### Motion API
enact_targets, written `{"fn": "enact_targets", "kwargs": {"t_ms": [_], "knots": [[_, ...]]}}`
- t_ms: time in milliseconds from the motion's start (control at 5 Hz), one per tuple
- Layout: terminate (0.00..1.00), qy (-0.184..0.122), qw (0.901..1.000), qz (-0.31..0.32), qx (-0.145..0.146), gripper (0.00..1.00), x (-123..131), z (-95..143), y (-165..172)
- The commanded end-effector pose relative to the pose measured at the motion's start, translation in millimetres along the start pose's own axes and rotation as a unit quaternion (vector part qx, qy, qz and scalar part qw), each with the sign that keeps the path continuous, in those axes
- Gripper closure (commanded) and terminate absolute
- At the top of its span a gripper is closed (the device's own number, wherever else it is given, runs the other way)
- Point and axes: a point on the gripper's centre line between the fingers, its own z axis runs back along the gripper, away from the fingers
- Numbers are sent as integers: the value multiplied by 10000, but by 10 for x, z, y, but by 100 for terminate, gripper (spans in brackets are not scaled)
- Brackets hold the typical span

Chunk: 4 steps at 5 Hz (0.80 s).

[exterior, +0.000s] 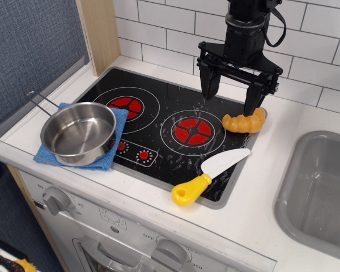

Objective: Move the knife above the pan.

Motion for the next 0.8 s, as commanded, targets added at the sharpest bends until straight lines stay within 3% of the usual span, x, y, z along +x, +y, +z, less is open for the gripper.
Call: {"fn": "enact_targets", "kwargs": {"t_ms": [0, 400, 600], "knots": [[0, 0, 10000, 0, 0, 0, 0, 0, 0], [0, 51, 9980, -611, 133, 0, -815, -54, -166], [0, 467, 9951, -840, 232, 0, -1082, -353, -250]]}}
